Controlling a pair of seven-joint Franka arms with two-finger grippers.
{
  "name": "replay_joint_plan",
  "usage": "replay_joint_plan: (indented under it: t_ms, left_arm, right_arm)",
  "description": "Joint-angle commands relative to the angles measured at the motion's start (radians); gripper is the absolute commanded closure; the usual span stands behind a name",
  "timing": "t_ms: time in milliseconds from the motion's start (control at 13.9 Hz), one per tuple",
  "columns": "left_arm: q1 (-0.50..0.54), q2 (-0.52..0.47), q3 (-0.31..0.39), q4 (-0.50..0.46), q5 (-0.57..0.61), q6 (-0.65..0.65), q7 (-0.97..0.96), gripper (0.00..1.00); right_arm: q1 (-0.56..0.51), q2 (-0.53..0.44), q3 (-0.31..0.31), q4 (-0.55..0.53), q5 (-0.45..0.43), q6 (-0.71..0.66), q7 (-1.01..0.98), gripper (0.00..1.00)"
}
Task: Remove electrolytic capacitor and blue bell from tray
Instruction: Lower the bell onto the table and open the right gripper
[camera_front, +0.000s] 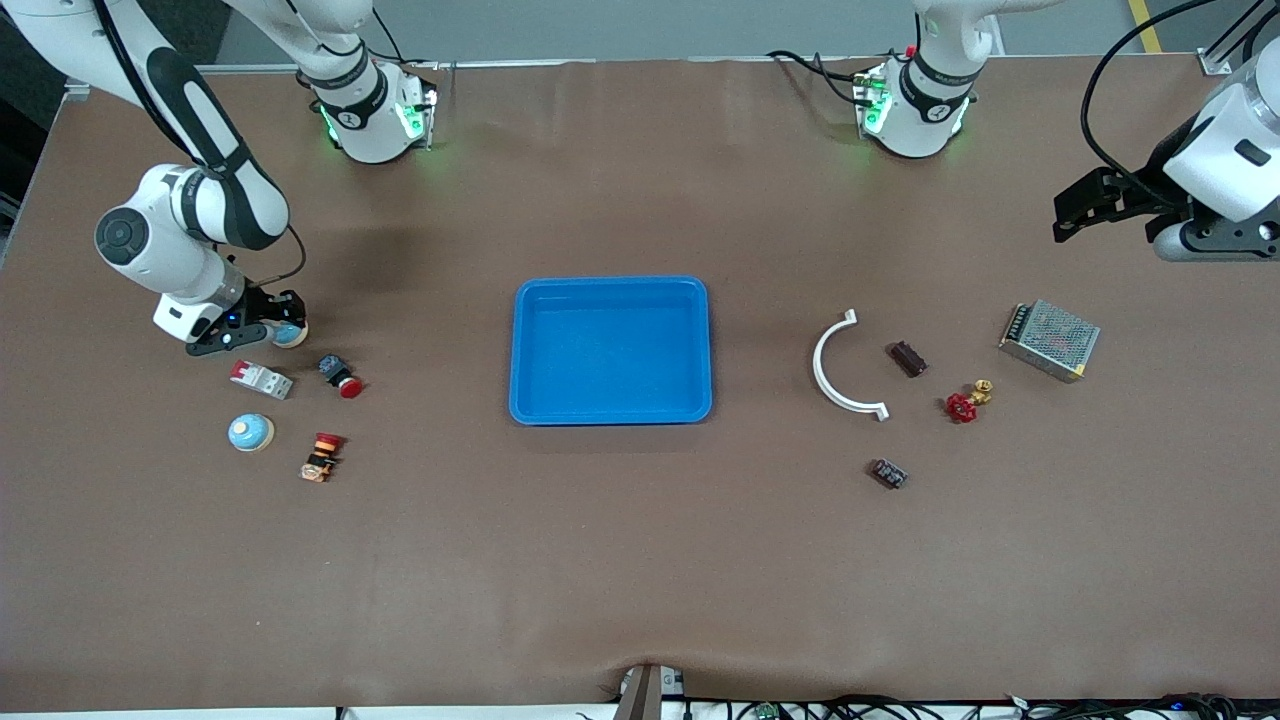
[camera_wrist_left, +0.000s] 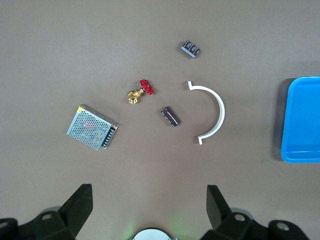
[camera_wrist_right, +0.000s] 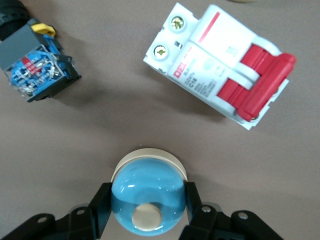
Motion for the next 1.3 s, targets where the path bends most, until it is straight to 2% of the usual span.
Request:
replay_joint_plan:
  t_ms: [0,289,361,433,505,1227]
  left_arm:
    - [0.003,-0.019,-0.001,-0.014,-0.020,0.004,-0.002,0.00]
    - [0.003,-0.019,-0.001,-0.014,-0.020,0.004,-0.002,0.00]
    - [0.003,-0.019,-0.001,-0.014,-0.020,0.004,0.000,0.00]
    - [0.003,-0.021,-0.001,-0.014,-0.020,0.004,0.003,0.00]
    - [0.003,-0.021,-0.001,-0.014,-0.020,0.004,0.004,0.00]
    - [0.005,-0.021,-0.001,-0.014,-0.020,0.004,0.006,0.00]
  right_arm:
    - [-0.026,0.001,0.014,-0.006,-0.020,0.013,-0.007,1.00]
    - [-0.032,0.003,0.014,-0.006,-0.020,0.015,-0.006,1.00]
    - [-0.032,0.003,0.014,-0.006,-0.018,0.017,0.000,0.90]
    - [-0.032,0.003,0.014,-0.006,-0.018,0.021,0.002,0.28]
    - [-0.033,0.004,0.014,-0.008,-0.018,0.030,0.004,0.00]
    - [-0.032,-0.005,0.015,-0.005,-0.018,0.026,0.002,0.00]
